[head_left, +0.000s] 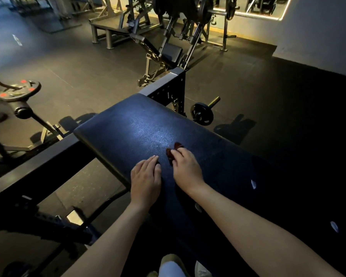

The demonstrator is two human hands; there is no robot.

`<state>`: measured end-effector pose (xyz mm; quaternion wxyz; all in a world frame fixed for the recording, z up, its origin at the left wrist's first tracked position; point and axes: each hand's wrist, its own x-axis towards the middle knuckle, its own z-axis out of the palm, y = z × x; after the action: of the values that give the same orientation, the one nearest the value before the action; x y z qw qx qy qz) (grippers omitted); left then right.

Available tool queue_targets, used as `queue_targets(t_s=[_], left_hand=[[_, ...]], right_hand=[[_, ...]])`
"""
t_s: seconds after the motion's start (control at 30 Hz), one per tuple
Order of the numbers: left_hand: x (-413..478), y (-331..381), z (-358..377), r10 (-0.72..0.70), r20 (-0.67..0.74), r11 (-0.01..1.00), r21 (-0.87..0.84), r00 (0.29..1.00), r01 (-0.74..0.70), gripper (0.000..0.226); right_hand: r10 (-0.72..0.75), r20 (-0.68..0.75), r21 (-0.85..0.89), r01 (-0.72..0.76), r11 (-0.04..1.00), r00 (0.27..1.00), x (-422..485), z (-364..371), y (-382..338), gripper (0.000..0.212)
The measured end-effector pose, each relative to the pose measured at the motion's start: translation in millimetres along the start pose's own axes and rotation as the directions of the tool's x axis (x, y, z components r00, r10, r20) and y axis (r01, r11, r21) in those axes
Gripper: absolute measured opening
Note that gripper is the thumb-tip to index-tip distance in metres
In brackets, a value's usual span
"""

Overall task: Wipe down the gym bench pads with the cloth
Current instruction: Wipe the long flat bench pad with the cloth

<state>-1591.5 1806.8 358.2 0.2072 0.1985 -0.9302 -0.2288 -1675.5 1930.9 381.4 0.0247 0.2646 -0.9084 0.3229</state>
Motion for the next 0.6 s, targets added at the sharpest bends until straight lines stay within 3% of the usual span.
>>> queue_targets(t_s=[0.17,0.27,0.37,0.6], left_hand=[[1,-6,-8,-0.012,0.014,0.984,-0.178,1.0,0.015,0.054],[-2,-25,-19,0.019,0.022,0.99,-0.138,1.0,-0.015,0.054],[-15,-48,-28,-0.062,0.009,0.994,-0.086,0.998,0.062,0.043],[-21,-73,-42,-0.113,0.031,0.95,-0.288,0.993,0.117,0.047]], right_hand=[[-0.162,0.104,0.125,0.149,0.981,0.981,-27,19,-24,0.035],[-0.119,0.118,0.111,0.106,0.988,0.986,-7,14,-14,0.038],[-0.016,0.064,0.04,0.013,0.999,0.998,0,21,-24,0.041],[-0.135,0.185,0.158,0.106,0.982,0.973,-28,50,-88,0.041]])
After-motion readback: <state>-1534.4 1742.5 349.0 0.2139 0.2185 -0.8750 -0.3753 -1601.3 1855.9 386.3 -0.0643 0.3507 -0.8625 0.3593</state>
